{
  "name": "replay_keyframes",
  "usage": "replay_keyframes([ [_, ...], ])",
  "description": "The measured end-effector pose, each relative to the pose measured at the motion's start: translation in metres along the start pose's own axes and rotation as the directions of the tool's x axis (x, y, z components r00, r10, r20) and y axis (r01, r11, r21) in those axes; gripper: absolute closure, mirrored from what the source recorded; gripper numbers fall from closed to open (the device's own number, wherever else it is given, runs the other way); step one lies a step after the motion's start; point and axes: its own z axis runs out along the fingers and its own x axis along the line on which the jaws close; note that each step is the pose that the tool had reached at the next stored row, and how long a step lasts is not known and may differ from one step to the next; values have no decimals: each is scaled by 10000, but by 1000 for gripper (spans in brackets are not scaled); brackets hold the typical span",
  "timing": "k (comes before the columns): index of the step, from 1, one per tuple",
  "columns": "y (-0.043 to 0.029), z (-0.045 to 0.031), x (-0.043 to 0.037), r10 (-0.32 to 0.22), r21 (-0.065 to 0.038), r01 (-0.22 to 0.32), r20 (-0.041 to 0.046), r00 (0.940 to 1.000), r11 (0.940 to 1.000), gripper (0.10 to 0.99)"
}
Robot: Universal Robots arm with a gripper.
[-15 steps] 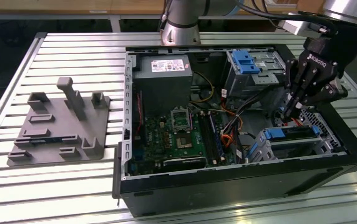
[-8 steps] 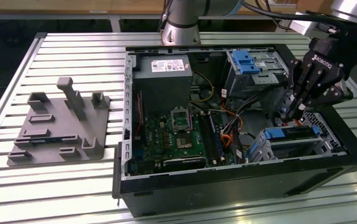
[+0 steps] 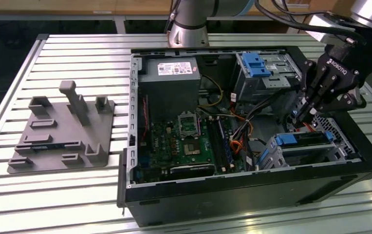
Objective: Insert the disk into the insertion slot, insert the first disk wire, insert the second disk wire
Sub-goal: 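Insert the second disk wire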
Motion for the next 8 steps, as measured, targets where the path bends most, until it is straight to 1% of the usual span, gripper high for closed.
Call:
replay_keyframes([
  [5, 0, 11, 77, -6, 2, 6, 75, 10000, 10000, 945],
  [8, -1, 17, 118, -8, 3, 8, 135, 9999, 10000, 945],
])
